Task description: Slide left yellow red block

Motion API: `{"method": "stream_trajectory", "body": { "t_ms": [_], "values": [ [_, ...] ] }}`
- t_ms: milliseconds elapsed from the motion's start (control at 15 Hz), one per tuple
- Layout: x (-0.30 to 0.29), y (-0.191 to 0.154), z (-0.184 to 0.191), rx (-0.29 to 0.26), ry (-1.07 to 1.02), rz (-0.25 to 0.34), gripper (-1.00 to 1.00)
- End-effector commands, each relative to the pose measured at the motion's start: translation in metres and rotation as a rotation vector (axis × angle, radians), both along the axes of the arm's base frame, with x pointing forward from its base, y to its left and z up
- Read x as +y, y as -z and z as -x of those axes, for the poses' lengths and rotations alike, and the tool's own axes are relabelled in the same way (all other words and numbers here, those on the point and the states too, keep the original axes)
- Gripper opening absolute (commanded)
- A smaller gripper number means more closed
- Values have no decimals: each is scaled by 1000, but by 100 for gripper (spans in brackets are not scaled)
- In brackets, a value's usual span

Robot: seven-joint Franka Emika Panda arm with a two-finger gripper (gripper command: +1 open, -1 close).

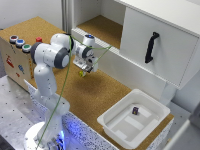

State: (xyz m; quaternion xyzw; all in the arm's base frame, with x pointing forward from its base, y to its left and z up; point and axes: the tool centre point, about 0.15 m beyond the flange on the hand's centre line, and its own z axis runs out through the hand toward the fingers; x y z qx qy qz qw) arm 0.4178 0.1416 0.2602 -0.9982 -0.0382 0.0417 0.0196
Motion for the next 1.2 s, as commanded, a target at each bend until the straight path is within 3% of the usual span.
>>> {"method": "stream_trajectory", "body": {
  "t_ms": [0, 267, 733, 867, 1133],
  "values": [
    [19, -36, 28, -20, -35, -22, 100],
    [22, -21, 23, -2, -21, -1, 100],
    [22, 25, 14, -103, -11, -35, 100],
    [22, 42, 5, -91, 4, -29, 100],
    [25, 54, -8, -123, 14, -3, 100]
  ]
}}
